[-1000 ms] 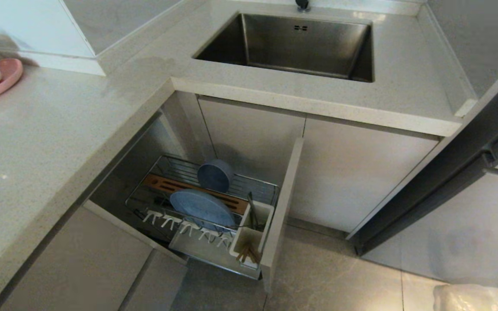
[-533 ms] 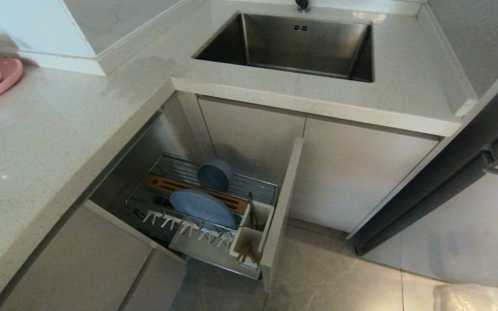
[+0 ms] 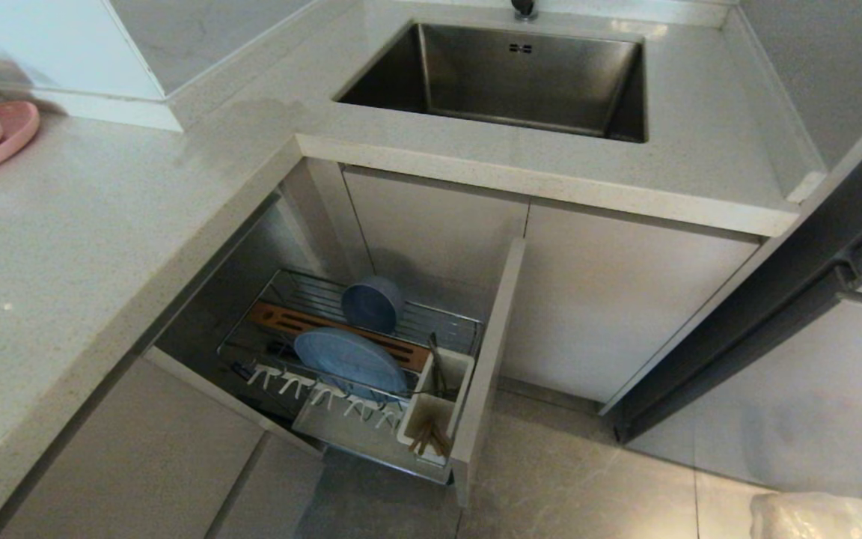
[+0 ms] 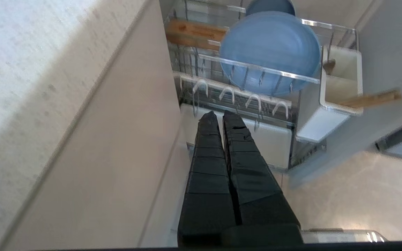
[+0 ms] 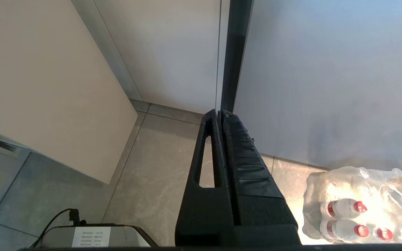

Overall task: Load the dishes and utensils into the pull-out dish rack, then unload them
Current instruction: Take the plate out of the cupboard

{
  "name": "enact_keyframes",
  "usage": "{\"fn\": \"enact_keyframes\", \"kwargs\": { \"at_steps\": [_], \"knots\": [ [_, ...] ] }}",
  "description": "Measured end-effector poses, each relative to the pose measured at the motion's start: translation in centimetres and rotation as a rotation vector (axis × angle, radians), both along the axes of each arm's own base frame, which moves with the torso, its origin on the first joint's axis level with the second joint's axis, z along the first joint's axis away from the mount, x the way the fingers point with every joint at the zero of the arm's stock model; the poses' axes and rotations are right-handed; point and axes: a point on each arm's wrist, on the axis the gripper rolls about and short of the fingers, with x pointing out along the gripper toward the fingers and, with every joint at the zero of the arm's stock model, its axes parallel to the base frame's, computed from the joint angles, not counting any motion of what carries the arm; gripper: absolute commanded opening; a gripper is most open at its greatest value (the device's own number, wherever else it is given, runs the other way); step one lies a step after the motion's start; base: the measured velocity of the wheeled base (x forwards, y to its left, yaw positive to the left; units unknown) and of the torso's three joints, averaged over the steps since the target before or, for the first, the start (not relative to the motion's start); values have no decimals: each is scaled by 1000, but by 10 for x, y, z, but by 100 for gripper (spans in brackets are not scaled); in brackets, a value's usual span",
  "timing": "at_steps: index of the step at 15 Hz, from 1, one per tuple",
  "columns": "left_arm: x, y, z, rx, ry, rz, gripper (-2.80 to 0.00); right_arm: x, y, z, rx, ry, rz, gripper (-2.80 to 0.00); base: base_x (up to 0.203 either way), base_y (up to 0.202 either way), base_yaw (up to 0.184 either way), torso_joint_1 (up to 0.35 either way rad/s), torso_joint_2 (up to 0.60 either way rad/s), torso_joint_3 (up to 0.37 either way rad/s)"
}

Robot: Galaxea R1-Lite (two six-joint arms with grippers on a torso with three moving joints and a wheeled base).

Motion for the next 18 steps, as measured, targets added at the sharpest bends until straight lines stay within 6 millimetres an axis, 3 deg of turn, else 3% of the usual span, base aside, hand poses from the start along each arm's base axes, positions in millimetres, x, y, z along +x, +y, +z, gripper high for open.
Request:
{"fn": "enact_keyframes", "kwargs": {
  "at_steps": [11,14,18],
  "knots": [
    [-2,0,6,-12,-20,-1,-280,0,0,0,0,0,0,-280,0,0,0,0,0,0],
    [-19,0,47,-11,-135,-9,-280,0,0,0,0,0,0,-280,0,0,0,0,0,0],
    [-54,-1,130,63,-218,-34,-280,0,0,0,0,0,0,-280,0,0,0,0,0,0]
  ]
}}
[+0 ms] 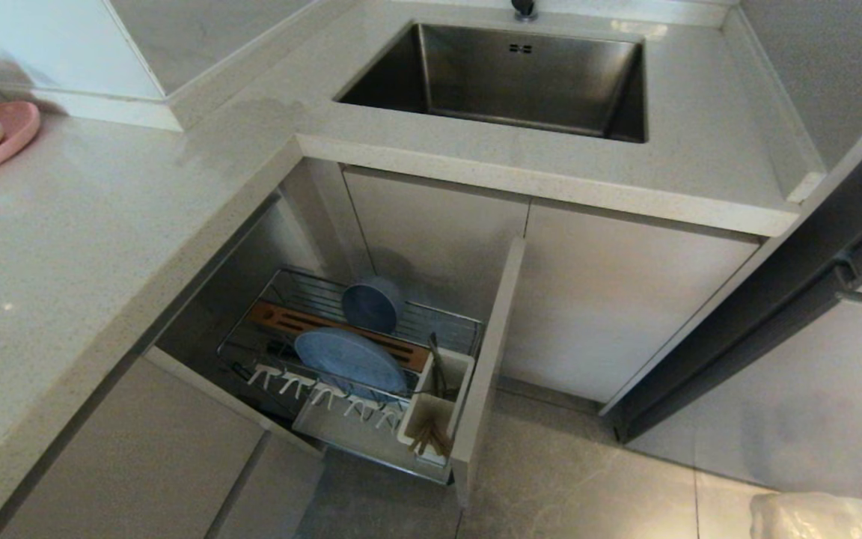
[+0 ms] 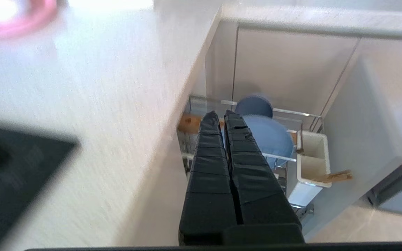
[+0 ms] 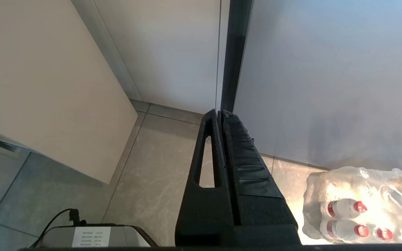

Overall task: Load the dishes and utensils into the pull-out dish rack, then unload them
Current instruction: Take the plate out of the cupboard

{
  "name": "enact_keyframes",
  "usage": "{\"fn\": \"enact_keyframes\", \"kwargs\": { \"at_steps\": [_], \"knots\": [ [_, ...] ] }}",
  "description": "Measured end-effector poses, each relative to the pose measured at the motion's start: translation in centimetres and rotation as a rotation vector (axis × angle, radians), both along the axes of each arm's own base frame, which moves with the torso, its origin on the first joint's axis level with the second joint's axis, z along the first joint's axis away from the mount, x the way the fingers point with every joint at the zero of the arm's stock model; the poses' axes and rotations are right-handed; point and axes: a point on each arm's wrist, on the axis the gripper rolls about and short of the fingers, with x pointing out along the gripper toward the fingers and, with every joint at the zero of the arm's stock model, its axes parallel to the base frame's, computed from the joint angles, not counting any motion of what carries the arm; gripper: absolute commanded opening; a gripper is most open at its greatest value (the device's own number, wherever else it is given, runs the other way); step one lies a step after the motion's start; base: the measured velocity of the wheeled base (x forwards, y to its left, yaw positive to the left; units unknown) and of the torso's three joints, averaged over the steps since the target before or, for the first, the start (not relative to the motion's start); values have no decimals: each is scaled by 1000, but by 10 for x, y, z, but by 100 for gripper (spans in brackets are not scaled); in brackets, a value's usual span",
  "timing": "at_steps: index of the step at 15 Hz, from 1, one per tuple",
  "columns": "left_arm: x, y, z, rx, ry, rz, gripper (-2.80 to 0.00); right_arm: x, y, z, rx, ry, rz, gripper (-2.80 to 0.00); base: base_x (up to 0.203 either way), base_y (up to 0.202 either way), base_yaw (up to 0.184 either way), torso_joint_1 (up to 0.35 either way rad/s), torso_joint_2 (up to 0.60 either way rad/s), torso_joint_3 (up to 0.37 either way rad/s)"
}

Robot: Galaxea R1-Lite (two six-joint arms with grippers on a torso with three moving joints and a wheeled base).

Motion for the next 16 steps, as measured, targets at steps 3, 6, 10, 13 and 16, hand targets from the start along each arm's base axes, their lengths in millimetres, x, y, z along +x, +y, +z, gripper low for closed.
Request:
{"fn": "enact_keyframes", "kwargs": {
  "at_steps": [3,6,10,13,16],
  "knots": [
    [7,-2,72,11,-5,-42,-280,0,0,0,0,0,0,-280,0,0,0,0,0,0],
    [38,-2,145,-135,-4,-114,-280,0,0,0,0,0,0,-280,0,0,0,0,0,0],
    [101,-3,200,-471,84,-241,-280,0,0,0,0,0,0,-280,0,0,0,0,0,0],
    [142,-10,210,-695,201,-289,-280,0,0,0,0,0,0,-280,0,0,0,0,0,0],
    [175,-31,205,-818,300,-276,-280,0,0,0,0,0,0,-280,0,0,0,0,0,0]
  ]
}}
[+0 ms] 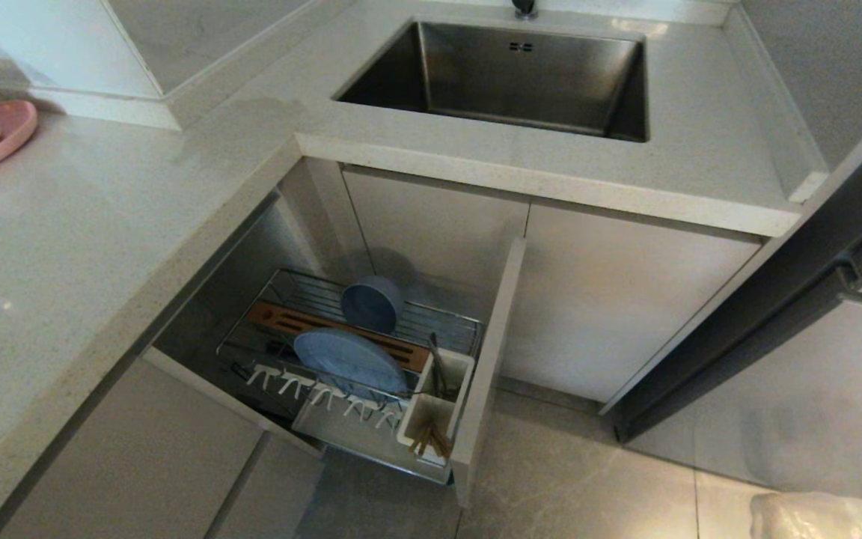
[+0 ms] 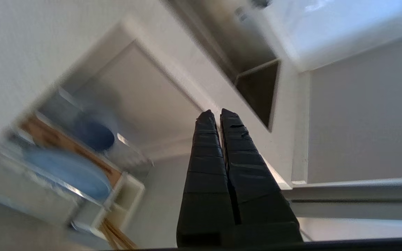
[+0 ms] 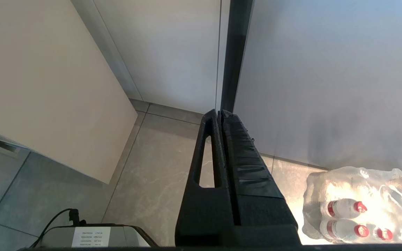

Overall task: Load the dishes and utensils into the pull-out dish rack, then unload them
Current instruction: Take the plate out of the cupboard

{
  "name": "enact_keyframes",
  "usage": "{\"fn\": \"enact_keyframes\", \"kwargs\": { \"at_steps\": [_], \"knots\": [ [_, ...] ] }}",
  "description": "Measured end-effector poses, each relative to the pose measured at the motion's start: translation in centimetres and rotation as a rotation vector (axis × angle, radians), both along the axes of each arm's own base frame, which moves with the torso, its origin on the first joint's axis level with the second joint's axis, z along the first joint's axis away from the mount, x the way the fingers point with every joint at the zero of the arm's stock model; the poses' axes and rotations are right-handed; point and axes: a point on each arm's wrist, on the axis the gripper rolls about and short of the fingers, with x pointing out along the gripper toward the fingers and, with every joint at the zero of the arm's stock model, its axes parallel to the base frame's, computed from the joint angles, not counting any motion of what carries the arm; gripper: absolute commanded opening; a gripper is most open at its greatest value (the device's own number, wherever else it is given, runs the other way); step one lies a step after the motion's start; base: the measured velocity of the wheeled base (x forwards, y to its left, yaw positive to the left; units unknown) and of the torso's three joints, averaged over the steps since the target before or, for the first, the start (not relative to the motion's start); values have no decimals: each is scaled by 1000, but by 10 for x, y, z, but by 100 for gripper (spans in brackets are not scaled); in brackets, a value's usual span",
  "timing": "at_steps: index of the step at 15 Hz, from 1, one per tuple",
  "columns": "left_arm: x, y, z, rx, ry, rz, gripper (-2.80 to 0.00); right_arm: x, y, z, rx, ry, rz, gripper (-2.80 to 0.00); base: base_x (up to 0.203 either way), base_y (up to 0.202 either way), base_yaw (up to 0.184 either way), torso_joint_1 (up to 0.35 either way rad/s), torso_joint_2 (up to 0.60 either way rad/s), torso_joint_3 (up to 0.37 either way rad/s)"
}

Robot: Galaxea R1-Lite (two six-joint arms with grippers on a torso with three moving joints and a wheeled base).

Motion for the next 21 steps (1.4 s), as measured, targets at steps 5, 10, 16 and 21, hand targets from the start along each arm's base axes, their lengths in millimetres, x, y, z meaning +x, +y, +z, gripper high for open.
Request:
{"fn": "enact_keyframes", "kwargs": {
  "at_steps": [5,10,16,21],
  "knots": [
    [60,-60,-45,27,315,90,-280,0,0,0,0,0,0,-280,0,0,0,0,0,0],
    [119,-116,-119,184,608,152,-280,0,0,0,0,0,0,-280,0,0,0,0,0,0],
    [169,-137,-183,262,798,254,-280,0,0,0,0,0,0,-280,0,0,0,0,0,0],
    [194,-140,-208,262,834,298,-280,0,0,0,0,0,0,-280,0,0,0,0,0,0]
  ]
}}
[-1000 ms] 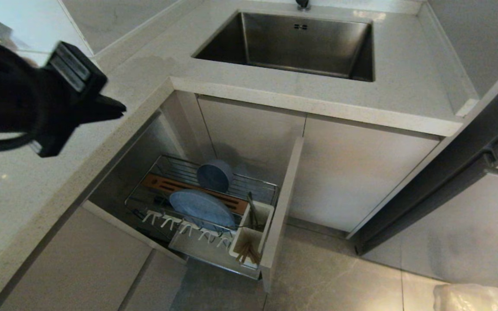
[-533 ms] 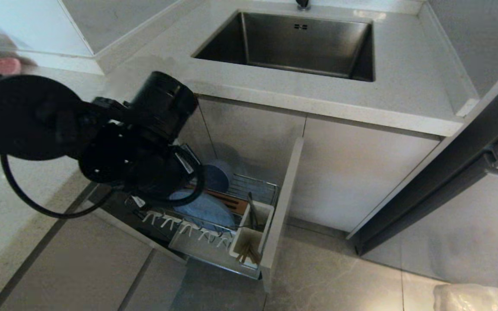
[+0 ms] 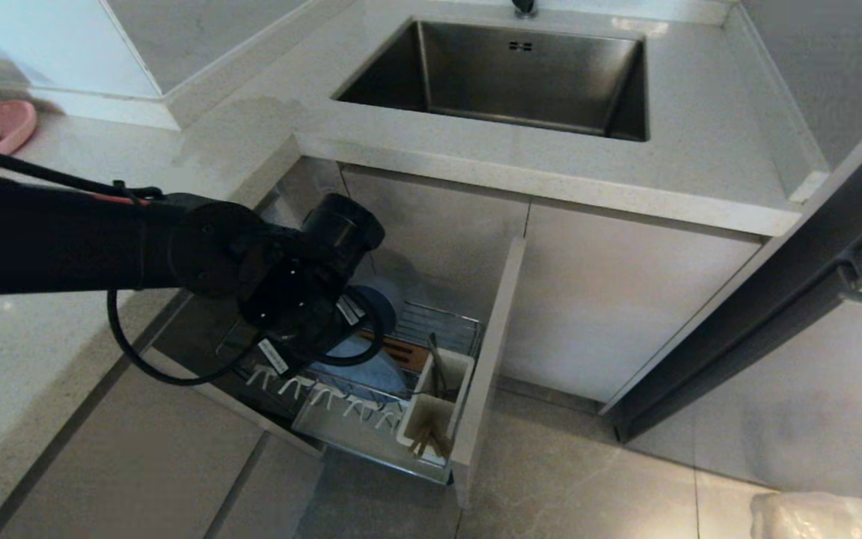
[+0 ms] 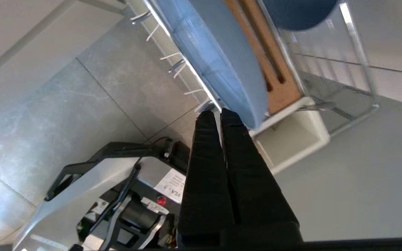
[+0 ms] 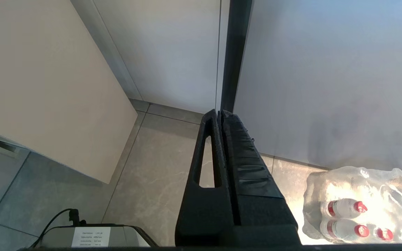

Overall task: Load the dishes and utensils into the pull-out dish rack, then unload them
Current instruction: Take the plate out of the cupboard

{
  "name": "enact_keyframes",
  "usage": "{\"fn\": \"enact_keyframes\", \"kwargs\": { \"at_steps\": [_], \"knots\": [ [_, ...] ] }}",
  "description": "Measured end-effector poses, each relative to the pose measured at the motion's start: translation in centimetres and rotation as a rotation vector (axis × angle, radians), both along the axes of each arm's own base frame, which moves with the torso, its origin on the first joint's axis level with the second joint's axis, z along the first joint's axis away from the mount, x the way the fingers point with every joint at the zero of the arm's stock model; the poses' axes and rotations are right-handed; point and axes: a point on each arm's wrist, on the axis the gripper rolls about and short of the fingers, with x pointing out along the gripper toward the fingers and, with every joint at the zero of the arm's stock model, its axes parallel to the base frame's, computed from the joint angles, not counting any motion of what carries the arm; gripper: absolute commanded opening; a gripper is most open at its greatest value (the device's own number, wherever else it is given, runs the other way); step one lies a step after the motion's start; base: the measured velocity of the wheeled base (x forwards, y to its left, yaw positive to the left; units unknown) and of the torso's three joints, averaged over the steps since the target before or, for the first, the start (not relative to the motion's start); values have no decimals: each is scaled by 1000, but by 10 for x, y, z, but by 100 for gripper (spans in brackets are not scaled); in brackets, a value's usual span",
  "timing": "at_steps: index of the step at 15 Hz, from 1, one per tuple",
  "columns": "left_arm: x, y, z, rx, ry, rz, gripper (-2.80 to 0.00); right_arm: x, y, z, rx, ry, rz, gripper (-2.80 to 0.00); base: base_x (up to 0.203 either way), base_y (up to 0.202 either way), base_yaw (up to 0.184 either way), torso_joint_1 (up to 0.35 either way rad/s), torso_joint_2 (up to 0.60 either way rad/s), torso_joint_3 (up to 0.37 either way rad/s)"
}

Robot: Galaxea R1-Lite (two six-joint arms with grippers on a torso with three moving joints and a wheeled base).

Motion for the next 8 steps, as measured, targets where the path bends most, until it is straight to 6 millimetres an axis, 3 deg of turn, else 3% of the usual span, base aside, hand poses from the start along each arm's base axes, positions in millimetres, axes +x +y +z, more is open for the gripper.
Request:
{"fn": "enact_keyframes", "kwargs": {
  "at_steps": [8],
  "knots": [
    [14,-8,-12,-7,-8,2,-280,0,0,0,0,0,0,-280,0,0,0,0,0,0]
  ]
}}
